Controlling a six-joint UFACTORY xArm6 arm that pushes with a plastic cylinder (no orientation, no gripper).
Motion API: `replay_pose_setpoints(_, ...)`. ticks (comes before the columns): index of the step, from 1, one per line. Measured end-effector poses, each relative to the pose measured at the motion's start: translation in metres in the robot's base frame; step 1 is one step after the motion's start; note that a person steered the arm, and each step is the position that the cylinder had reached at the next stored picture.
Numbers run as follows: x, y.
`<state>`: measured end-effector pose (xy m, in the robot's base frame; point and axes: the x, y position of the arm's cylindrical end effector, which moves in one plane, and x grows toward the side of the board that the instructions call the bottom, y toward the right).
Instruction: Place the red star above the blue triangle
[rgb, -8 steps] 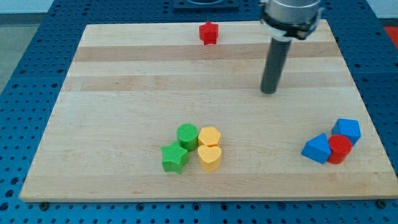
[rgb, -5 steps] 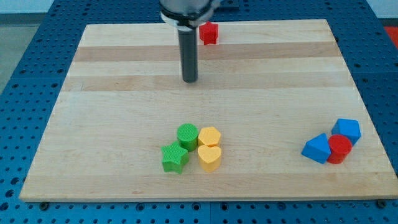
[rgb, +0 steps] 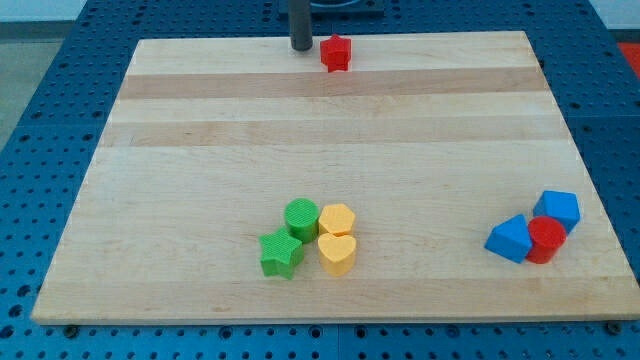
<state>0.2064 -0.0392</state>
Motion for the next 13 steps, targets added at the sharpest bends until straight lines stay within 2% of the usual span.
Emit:
replay_pose_setpoints(2, 0.002, 0.031)
replay_pose_setpoints(5, 0.063, 0.05)
replay_pose_setpoints(8, 0.123, 0.102)
replay_pose_setpoints(11, 0.144, 0.162)
replay_pose_setpoints(13, 0.188, 0.163)
